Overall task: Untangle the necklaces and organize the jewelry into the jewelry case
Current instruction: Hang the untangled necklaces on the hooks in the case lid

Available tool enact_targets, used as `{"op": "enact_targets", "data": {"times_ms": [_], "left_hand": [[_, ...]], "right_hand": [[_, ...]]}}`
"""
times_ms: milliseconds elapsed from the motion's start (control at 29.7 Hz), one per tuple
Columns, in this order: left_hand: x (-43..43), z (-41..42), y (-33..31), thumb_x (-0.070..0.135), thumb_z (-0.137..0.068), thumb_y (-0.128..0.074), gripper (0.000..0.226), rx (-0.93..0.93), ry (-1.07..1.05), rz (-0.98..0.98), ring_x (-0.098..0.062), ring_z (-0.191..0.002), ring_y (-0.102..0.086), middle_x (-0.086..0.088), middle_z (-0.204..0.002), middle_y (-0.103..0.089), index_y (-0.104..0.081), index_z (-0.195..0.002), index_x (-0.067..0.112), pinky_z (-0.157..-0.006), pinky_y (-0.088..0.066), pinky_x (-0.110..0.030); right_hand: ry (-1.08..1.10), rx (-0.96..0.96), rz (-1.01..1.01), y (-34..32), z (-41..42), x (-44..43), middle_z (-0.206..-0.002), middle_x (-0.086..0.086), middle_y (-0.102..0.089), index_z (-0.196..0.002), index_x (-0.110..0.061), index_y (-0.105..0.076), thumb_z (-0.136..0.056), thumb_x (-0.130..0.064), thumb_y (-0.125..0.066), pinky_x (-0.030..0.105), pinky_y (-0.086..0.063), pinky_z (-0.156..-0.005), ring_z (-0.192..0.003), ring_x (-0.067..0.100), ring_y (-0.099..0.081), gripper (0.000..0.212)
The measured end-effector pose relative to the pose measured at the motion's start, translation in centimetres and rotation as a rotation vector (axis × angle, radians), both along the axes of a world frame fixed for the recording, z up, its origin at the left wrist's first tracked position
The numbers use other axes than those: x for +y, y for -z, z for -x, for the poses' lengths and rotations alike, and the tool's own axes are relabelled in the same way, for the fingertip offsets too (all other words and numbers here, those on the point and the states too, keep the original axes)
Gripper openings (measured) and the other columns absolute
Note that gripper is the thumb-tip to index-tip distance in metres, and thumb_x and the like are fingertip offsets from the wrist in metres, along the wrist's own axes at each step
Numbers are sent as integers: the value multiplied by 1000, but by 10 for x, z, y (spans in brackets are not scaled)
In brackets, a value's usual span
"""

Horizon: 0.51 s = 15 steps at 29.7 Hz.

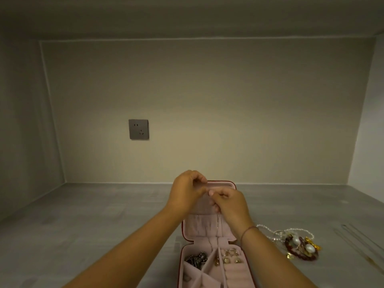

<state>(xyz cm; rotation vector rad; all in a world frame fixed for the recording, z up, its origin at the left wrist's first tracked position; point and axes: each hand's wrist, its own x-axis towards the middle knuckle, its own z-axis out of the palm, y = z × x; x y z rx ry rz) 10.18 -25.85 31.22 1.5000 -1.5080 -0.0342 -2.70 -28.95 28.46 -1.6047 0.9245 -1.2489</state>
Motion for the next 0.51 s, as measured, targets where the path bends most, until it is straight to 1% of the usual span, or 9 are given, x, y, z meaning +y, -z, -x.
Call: {"op": "enact_targets", "data": {"times_ms": [67,101,135,202,269,303,337,438,505], "left_hand": [[-5,-8,11,24,-77,-77,33,-138,-202,43,-6,-103,-38,11,-107,-44,-61,-106,26,-91,-30,-22],[-7,-13,17,29,-79,-75,39,-129,-244,38,-6,-108,-35,11,-113,-41,-58,-114,27,-93,-26,-23],[-9,-16,22,31,-82,-72,42,-69,-233,12,-7,-112,-36,10,-118,-41,-55,-120,26,-95,-27,-24],[-12,-20,29,29,-91,-62,38,166,-121,-40,-9,-113,-45,6,-126,-49,-53,-127,21,-96,-36,-24],[-12,-21,34,25,-97,-52,28,356,-43,-77,-11,-105,-53,1,-123,-58,-55,-124,19,-82,-43,-19],[-11,-21,36,22,-98,-50,25,425,-18,-88,-12,-102,-55,1,-120,-60,-56,-122,19,-76,-43,-16],[-11,-21,37,18,-97,-50,24,499,12,-98,-12,-101,-57,1,-117,-61,-56,-120,20,-73,-43,-15],[-9,-20,39,9,-87,-61,36,665,108,-123,-9,-95,-59,1,-112,-62,-55,-120,21,-68,-47,-16],[-7,-18,39,7,-80,-70,44,669,141,-103,-6,-91,-58,4,-107,-61,-54,-119,21,-60,-46,-10]], "right_hand": [[19,86,37,1,-3,-4,-62,3,-65,-76,-11,-70,-88,-12,-61,19,-44,-49,-46,8,-52,16],[22,149,67,2,-6,-7,-62,2,-65,-75,-12,-70,-88,-13,-62,18,-45,-49,-47,9,-54,16],[25,209,108,2,-8,-9,-62,1,-66,-73,-14,-70,-88,-14,-62,19,-47,-51,-50,9,-56,16],[32,279,198,-2,-11,-12,-63,-3,-66,-71,-17,-70,-86,-14,-64,22,-49,-56,-56,9,-61,16],[16,290,261,-6,-14,-17,-63,-9,-64,-73,-18,-71,-84,-11,-65,18,-46,-56,-55,2,-59,14],[2,299,281,-8,-16,-18,-64,-12,-63,-77,-18,-72,-84,-11,-65,14,-43,-55,-54,-1,-57,13],[-2,316,303,-10,-19,-20,-66,-13,-63,-81,-16,-73,-85,-11,-65,13,-43,-56,-56,-1,-57,10],[83,380,382,-9,-26,-23,-72,-8,-65,-84,-15,-73,-85,-16,-66,22,-49,-67,-68,8,-60,7],[176,416,419,-7,-29,-22,-70,-7,-64,-83,-17,-71,-84,-19,-67,24,-51,-67,-68,10,-60,5]]}}
